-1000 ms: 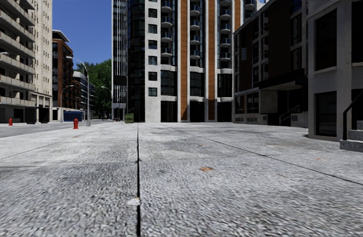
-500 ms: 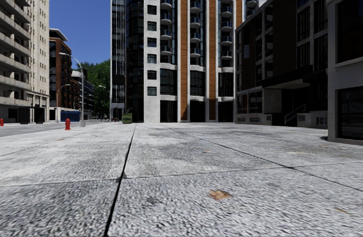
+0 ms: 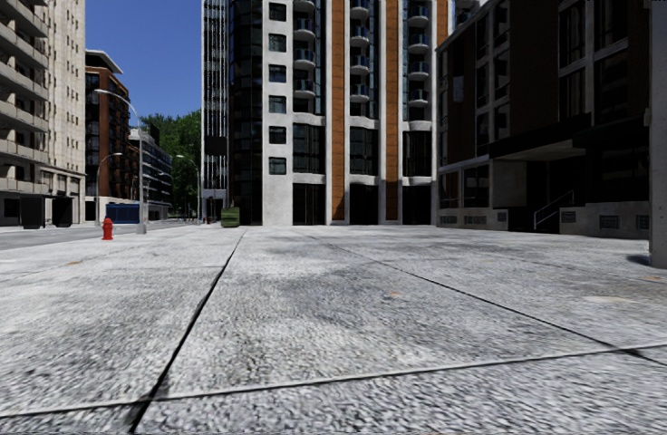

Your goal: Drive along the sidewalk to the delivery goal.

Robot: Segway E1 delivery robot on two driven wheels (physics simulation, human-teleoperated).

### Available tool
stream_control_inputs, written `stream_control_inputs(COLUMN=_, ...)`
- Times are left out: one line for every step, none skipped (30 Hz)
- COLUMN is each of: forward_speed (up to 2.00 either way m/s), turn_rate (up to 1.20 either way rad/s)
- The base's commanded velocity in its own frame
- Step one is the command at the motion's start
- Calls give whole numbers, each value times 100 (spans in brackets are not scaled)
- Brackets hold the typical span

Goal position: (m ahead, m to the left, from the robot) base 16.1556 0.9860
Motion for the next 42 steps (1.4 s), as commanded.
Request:
stream_control_inputs(forward_speed=200, turn_rate=0)
stream_control_inputs(forward_speed=200, turn_rate=0)
stream_control_inputs(forward_speed=200, turn_rate=0)
stream_control_inputs(forward_speed=200, turn_rate=0)
stream_control_inputs(forward_speed=200, turn_rate=0)
stream_control_inputs(forward_speed=200, turn_rate=0)
stream_control_inputs(forward_speed=200, turn_rate=0)
stream_control_inputs(forward_speed=200, turn_rate=0)
stream_control_inputs(forward_speed=200, turn_rate=0)
stream_control_inputs(forward_speed=200, turn_rate=0)
stream_control_inputs(forward_speed=200, turn_rate=0)
stream_control_inputs(forward_speed=200, turn_rate=0)
stream_control_inputs(forward_speed=200, turn_rate=0)
stream_control_inputs(forward_speed=200, turn_rate=0)
stream_control_inputs(forward_speed=200, turn_rate=0)
stream_control_inputs(forward_speed=200, turn_rate=0)
stream_control_inputs(forward_speed=200, turn_rate=0)
stream_control_inputs(forward_speed=200, turn_rate=0)
stream_control_inputs(forward_speed=200, turn_rate=0)
stream_control_inputs(forward_speed=200, turn_rate=0)
stream_control_inputs(forward_speed=200, turn_rate=0)
stream_control_inputs(forward_speed=200, turn_rate=0)
stream_control_inputs(forward_speed=200, turn_rate=0)
stream_control_inputs(forward_speed=200, turn_rate=0)
stream_control_inputs(forward_speed=200, turn_rate=0)
stream_control_inputs(forward_speed=200, turn_rate=0)
stream_control_inputs(forward_speed=200, turn_rate=0)
stream_control_inputs(forward_speed=200, turn_rate=0)
stream_control_inputs(forward_speed=200, turn_rate=0)
stream_control_inputs(forward_speed=200, turn_rate=0)
stream_control_inputs(forward_speed=200, turn_rate=0)
stream_control_inputs(forward_speed=200, turn_rate=0)
stream_control_inputs(forward_speed=200, turn_rate=0)
stream_control_inputs(forward_speed=200, turn_rate=0)
stream_control_inputs(forward_speed=200, turn_rate=0)
stream_control_inputs(forward_speed=200, turn_rate=0)
stream_control_inputs(forward_speed=200, turn_rate=0)
stream_control_inputs(forward_speed=200, turn_rate=0)
stream_control_inputs(forward_speed=200, turn_rate=0)
stream_control_inputs(forward_speed=200, turn_rate=0)
stream_control_inputs(forward_speed=200, turn_rate=0)
stream_control_inputs(forward_speed=200, turn_rate=0)
